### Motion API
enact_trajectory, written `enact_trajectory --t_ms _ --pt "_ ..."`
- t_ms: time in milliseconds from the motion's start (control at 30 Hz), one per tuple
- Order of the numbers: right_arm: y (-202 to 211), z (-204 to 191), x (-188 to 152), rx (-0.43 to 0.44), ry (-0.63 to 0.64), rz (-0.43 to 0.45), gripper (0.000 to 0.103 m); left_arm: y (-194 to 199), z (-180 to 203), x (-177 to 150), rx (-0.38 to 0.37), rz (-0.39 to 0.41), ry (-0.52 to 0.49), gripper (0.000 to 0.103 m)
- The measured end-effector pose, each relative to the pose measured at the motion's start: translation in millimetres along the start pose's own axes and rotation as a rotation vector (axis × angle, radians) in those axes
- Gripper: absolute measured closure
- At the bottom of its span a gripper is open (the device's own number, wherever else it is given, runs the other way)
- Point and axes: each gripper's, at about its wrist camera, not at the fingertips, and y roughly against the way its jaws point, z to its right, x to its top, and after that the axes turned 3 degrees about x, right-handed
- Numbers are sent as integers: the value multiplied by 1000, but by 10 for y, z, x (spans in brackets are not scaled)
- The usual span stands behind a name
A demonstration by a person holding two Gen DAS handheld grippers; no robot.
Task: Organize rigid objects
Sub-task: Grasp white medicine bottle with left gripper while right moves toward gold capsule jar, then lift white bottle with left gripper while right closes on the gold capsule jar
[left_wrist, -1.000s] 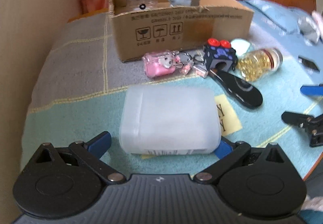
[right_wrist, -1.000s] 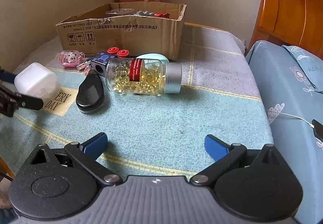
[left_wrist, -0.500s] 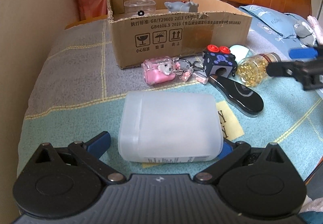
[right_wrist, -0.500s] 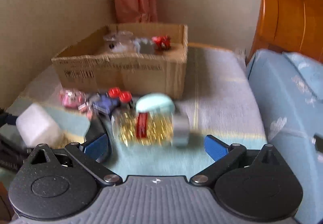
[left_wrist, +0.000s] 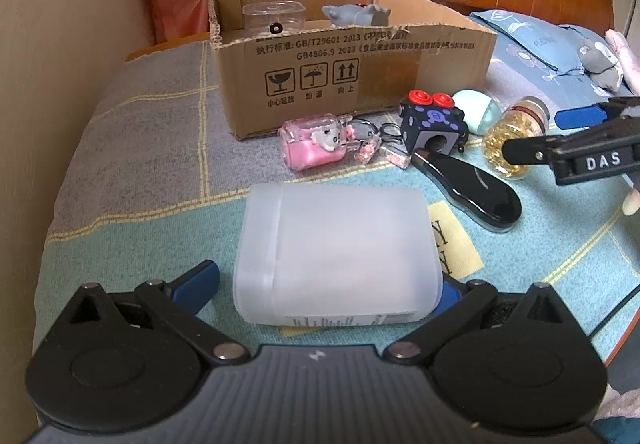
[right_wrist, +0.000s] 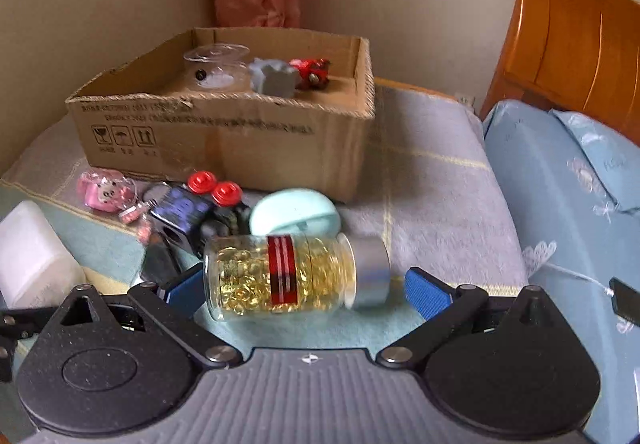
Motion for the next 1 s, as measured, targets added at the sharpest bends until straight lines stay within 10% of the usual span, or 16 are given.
enact_trajectory --t_ms 1000 --pt "-126 59 136 132 155 -70 7 48 107 259 -1 -33 -42 20"
